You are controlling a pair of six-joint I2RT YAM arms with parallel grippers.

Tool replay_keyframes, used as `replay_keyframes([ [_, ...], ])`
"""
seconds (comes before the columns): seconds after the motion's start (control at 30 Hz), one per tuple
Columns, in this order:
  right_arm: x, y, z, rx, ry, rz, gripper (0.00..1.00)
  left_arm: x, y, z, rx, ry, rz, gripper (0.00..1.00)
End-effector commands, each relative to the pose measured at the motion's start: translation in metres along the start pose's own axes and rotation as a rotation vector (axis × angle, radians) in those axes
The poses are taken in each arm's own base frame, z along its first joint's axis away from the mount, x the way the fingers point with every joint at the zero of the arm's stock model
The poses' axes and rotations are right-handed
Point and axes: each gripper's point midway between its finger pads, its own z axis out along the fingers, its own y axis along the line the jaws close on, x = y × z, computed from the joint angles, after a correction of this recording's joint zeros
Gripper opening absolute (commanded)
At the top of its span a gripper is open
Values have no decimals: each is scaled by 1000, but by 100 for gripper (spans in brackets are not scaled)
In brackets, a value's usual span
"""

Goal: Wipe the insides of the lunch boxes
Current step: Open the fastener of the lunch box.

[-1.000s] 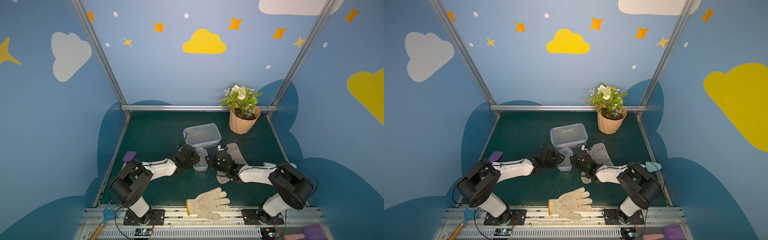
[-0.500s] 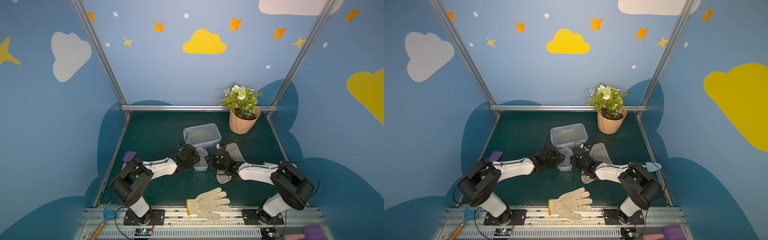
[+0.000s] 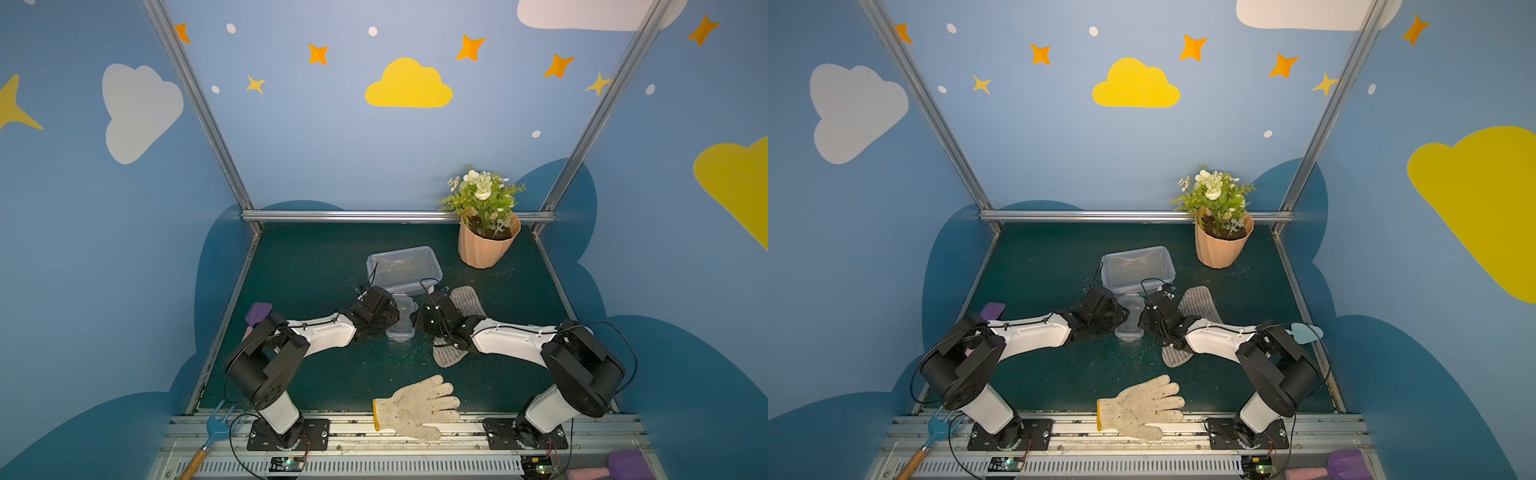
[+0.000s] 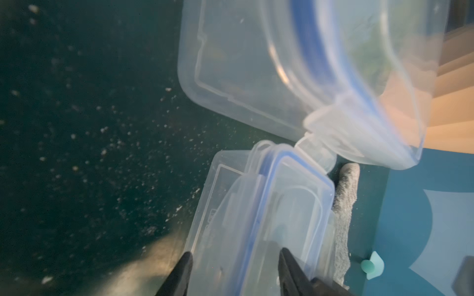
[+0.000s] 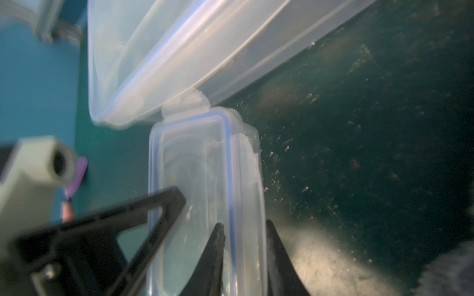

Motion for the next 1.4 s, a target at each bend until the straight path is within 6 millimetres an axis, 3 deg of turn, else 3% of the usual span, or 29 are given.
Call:
replay_keyframes([
  [0.0, 85, -21, 2, 59, 332, -110, 0, 52, 85, 18, -289, 181, 20, 48],
  [0.2, 83, -18, 0, 54, 330, -122, 0, 51, 83, 17, -283, 175, 21, 48],
  [0.43, 64, -8, -6, -25, 294, -83, 2, 48, 79, 12, -273, 162, 33, 50],
  [0.5, 56, -5, -7, -53, 275, -74, 32, 46, 76, 9, -265, 157, 35, 51],
  [0.57, 45, -2, -9, -84, 250, -62, 43, 44, 73, 6, -257, 152, 42, 52],
  [0.63, 35, 2, -11, -120, 222, -46, 47, 43, 70, 2, -248, 146, 46, 54],
  [0.83, 15, 4, -17, -171, 172, -9, 45, 35, 60, -8, -220, 117, 58, 58],
  [0.97, 5, 0, -19, -172, 138, 1, 57, 32, 57, -13, -212, 109, 61, 60],
  [1.13, -7, 3, -17, -208, 104, 23, 55, 27, 50, -21, -184, 96, 68, 64],
  [1.3, -10, 8, -10, -235, 107, 32, 28, 19, 42, -31, -141, 74, 52, 69],
  [1.37, -8, 7, -9, -235, 116, 37, 22, 15, 39, -37, -116, 63, 42, 72],
])
